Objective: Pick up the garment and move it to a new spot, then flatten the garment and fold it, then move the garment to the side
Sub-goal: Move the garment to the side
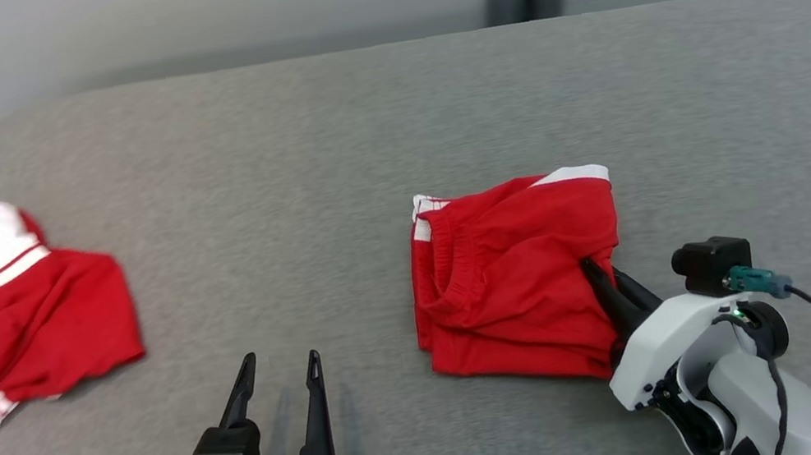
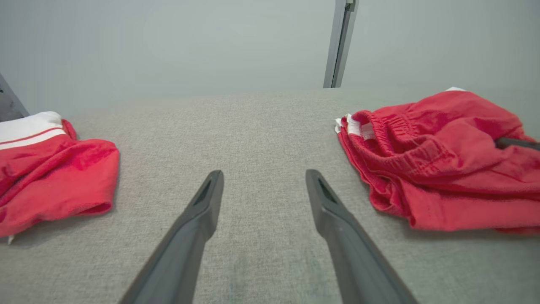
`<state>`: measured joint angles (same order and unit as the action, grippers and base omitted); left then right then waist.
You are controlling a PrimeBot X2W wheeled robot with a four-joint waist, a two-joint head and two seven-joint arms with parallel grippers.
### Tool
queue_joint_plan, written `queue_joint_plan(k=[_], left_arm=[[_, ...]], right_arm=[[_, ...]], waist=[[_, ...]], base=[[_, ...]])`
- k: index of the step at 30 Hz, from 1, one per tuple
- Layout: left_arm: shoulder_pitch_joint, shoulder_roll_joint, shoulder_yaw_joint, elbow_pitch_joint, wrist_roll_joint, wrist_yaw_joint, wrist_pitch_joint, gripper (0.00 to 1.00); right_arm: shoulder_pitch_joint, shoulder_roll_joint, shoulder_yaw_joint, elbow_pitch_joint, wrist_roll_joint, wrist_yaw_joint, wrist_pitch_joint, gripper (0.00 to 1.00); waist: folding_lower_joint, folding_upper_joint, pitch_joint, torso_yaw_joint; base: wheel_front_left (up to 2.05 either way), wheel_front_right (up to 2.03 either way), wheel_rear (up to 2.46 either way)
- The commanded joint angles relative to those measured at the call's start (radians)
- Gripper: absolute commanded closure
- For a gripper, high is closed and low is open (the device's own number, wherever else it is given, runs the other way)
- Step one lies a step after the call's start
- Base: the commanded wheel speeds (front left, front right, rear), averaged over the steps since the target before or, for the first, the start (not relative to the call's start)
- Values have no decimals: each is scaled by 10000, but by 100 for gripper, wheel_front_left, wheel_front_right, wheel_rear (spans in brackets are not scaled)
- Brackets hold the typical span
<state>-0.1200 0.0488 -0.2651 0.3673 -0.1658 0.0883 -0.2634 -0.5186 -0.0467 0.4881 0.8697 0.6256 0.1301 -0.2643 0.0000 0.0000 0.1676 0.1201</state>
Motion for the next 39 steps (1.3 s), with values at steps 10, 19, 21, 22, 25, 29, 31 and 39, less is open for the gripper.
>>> queue_joint_plan(k=[10, 19, 21, 22, 25, 29, 31, 39], left_arm=[[-125, 37, -73, -72, 236, -171, -15, 0], [-388, 40, 65, 15, 451, -323, -15, 0], [-416, 41, 67, 32, 513, -339, -15, 0], [-432, 41, 69, 37, 536, -361, -15, 0], [-513, 41, 59, 34, 583, -410, -15, 0], [-634, 46, 45, 51, 716, -461, -15, 0], [-721, 47, 13, 67, 751, -491, -15, 0], [-1030, 42, -60, 119, 916, -577, -15, 0]], right_arm=[[525, -83, 30, -231, 89, 8, 2, 100], [462, -76, 280, -507, 228, 8, 2, 100], [447, -69, 335, -563, 247, 8, 2, 100], [425, -72, 382, -594, 230, 8, 2, 100], [385, -73, 429, -638, 211, 8, 2, 100], [292, -64, 427, -669, 88, 8, 2, 100], [258, -66, 381, -633, -26, 8, 2, 100], [-453, -485, -416, -9, -993, 7, 2, 100]], waist=[[0, 0, -479, -3362], [0, 0, -231, -5574], [0, 0, -168, -5878], [0, 0, -134, -6017], [0, 0, -54, -6230], [0, 0, 123, -6381], [0, 0, 194, -6342], [0, 0, 706, -5360]], base=[[0, 0, 0], [0, 0, 0], [0, 0, 0], [0, 0, 0], [0, 0, 0], [0, 0, 0], [0, 0, 0], [0, 0, 0]])
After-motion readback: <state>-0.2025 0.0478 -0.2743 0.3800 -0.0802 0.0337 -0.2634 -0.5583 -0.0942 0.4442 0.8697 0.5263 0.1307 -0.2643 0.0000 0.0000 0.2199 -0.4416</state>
